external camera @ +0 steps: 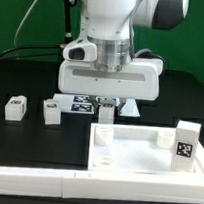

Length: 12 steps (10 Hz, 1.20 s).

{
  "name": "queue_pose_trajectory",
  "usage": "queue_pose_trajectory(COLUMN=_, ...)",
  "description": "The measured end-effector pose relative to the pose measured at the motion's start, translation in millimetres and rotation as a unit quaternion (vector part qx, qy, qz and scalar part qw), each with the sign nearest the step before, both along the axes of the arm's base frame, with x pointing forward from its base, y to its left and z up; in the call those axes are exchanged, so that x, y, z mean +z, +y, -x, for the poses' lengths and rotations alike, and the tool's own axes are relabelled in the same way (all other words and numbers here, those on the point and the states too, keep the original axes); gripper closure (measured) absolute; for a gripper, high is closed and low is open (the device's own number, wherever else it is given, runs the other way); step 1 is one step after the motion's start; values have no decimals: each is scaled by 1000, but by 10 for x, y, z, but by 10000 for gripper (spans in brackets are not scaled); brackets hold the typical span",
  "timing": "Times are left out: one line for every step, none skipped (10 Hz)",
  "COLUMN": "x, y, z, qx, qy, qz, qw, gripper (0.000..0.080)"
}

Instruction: Assemble square table

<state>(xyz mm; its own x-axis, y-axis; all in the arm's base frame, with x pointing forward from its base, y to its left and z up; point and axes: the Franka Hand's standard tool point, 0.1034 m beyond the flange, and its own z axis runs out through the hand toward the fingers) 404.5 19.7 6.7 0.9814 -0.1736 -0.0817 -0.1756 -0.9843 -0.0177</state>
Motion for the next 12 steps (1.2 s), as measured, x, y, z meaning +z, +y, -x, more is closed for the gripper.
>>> queue_pose_trajectory(x=-5, y=13, z=14, qx=1, qy=8, qz=-3, qw=1000, gripper=530)
queue_pose_trajectory(x=-4, y=22, z=21, qx=-1, qy=18, qz=-9, qw=1000, gripper=530)
queue_pose_trajectory(x=-1, y=20, z=12, qx=-1, qy=18, qz=-9, qw=1000, gripper=350)
queue_pose_trajectory(x=30, y=52, z=27, qx=-5, qy=45, qz=-24, qw=999, gripper=225)
queue_pose_trajectory(x=94, y=68, z=8, qx=-5, qy=98, qz=-45, qw=994, gripper=225)
queue_pose_trajectory(x=186, y=23, z=-110, qx=0, qy=148, qz=-58, qw=987, gripper=167)
queue_pose_trajectory(x=249, y=-40, z=-259, qx=-1, qy=185, qz=-65, qw=980, gripper=153)
queue_pose_trajectory(x=263, y=-81, z=-375, qx=-4, qy=212, qz=-73, qw=974, gripper=153)
queue_pose_trajectory(x=239, y=-115, z=-431, qx=-4, qy=238, qz=-79, qw=968, gripper=151)
queue_pose_trajectory(x=226, y=-149, z=-472, qx=-7, qy=254, qz=-83, qw=963, gripper=151)
queue_pose_trajectory(x=230, y=-155, z=-436, qx=-8, qy=277, qz=-88, qw=957, gripper=151)
queue_pose_trajectory(x=210, y=-168, z=-450, qx=-9, qy=279, qz=-88, qw=956, gripper=151)
